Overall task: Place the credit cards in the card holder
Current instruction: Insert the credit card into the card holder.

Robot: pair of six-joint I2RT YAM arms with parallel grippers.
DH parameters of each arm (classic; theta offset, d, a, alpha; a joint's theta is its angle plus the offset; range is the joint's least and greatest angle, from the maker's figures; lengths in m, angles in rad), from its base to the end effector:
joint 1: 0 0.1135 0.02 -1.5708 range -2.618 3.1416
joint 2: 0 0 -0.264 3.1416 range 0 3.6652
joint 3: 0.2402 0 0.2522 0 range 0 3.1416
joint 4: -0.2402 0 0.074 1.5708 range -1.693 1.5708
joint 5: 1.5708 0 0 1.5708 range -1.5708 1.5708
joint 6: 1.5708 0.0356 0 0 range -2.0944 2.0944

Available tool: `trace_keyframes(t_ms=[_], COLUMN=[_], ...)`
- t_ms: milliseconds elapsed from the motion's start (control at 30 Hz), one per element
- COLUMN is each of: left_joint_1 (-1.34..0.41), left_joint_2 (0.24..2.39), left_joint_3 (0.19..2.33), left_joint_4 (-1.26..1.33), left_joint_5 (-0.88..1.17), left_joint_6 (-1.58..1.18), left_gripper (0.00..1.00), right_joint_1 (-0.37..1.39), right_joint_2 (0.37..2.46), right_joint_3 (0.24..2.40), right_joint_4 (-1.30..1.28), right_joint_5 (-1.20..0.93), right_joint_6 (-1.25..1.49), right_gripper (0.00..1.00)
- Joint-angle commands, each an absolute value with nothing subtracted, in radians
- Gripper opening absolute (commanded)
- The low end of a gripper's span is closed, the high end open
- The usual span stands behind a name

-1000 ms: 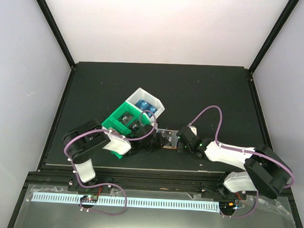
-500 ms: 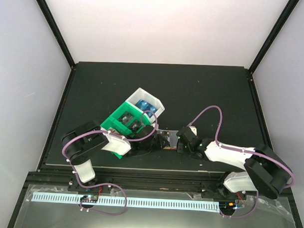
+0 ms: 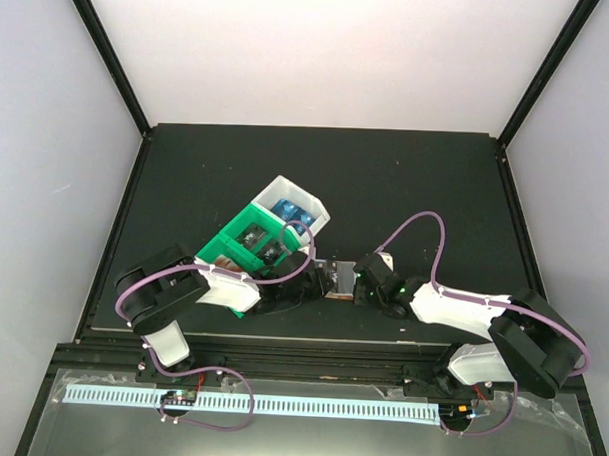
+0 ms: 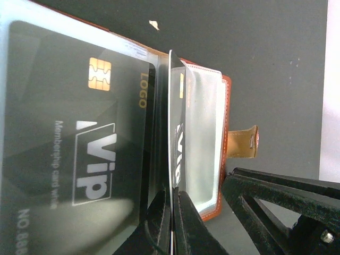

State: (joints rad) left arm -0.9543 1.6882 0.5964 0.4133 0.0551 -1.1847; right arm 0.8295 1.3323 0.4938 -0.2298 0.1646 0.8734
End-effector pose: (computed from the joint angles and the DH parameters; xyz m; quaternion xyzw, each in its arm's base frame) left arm 0.1732 -0.2478 0.1172 -0.0918 0.8972 -0.3902 0.1855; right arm 0.1519 0.1573 0.1323 0.0416 0.9646 0.1339 0.2232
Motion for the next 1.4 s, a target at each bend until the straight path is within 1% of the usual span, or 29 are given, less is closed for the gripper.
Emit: trace_keyframes(t_ms=[0,167,567,700,800,1167,1267,1367], left_joint_1=[-0.959,-0.963,-0.968,-0.969,-0.969,-0.968,-0.967,-0.962], left_joint_2=[1.701,1.73,1.793,1.819,1.811,1.691,1.669,1.669], left_joint_3=[0.566,0.573,0.598,0.617,0.627,0.702,0.706,0.72], left_joint_4=[0.35,0.382,0.432,0.437,0.413,0.115,0.084,0.067], left_joint_5=[-0.023,-0.003,0.142,0.166,0.152,0.111,0.097,0.089], left_joint_6=[-1.208,-1.22,-1.189,-1.175,-1.157,-1.004,-0.987,-0.971], left_gripper=[0.02,0.02,0.02,0.04,0.1,0.42,0.46,0.46], right_joint_1=[0.835,0.836,0.835,0.835,0.835,0.836,0.835,0.836], right_joint_2=[1.356,1.369,1.388,1.387,1.383,1.371,1.374,1.375], right_joint_3=[0.451,0.451,0.453,0.453,0.454,0.455,0.45,0.446], right_joint_4=[-0.271,-0.259,-0.246,-0.247,-0.253,-0.274,-0.26,-0.253], right_joint_5=[0.091,0.072,0.069,0.071,0.077,0.088,0.076,0.07], right_joint_6=[0.865,0.857,0.859,0.86,0.861,0.865,0.866,0.869], right_gripper=[0.2,0.2,0.2,0.21,0.21,0.22,0.23,0.23])
